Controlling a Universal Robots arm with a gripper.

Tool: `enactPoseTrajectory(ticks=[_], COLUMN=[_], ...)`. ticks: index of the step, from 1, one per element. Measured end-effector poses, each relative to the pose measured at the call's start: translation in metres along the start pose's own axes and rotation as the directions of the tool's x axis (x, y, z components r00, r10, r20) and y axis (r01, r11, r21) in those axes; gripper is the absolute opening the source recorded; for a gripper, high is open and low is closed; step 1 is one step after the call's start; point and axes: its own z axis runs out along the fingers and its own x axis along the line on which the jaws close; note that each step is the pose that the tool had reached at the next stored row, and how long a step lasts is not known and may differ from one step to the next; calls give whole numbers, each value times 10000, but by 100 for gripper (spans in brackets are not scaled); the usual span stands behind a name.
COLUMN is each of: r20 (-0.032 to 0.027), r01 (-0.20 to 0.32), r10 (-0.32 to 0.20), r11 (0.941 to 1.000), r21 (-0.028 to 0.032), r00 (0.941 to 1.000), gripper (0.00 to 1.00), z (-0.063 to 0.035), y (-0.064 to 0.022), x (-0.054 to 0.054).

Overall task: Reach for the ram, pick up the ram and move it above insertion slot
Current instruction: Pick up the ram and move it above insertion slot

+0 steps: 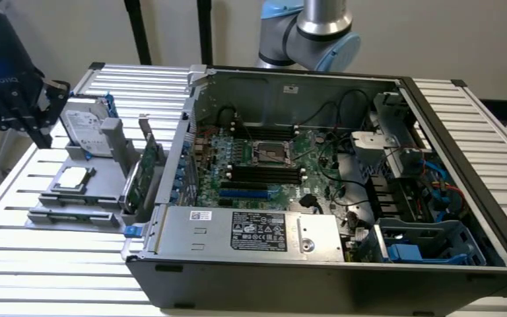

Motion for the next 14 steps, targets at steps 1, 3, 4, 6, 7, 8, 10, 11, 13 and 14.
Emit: enactPoseTrajectory(ticks=[1, 3, 4, 6, 7, 8, 10, 11, 13, 14], r20=[-6, -19, -25, -38, -45, -52, -63, -70, -83, -89], r01=[181, 545, 724, 1082, 1276, 1455, 1810, 1985, 2337, 2521], r10=[-181, -545, -724, -1082, -1276, -1455, -1810, -1985, -2337, -2521], r11=[9998, 9985, 9974, 9941, 9918, 9894, 9835, 9801, 9723, 9677], r21=[0, 0, -1, -1, -2, -2, -4, -6, -8, -9], r00=[9998, 9985, 9974, 9941, 9918, 9893, 9835, 9801, 9723, 9677], gripper=[11, 11, 11, 11, 11, 11, 11, 11, 11, 11], z=[0, 0, 0, 0, 1, 0, 1, 1, 1, 1], y=[0, 0, 0, 0, 0, 0, 0, 0, 0, 0], x=[0, 0, 0, 0, 0, 0, 0, 0, 0, 0])
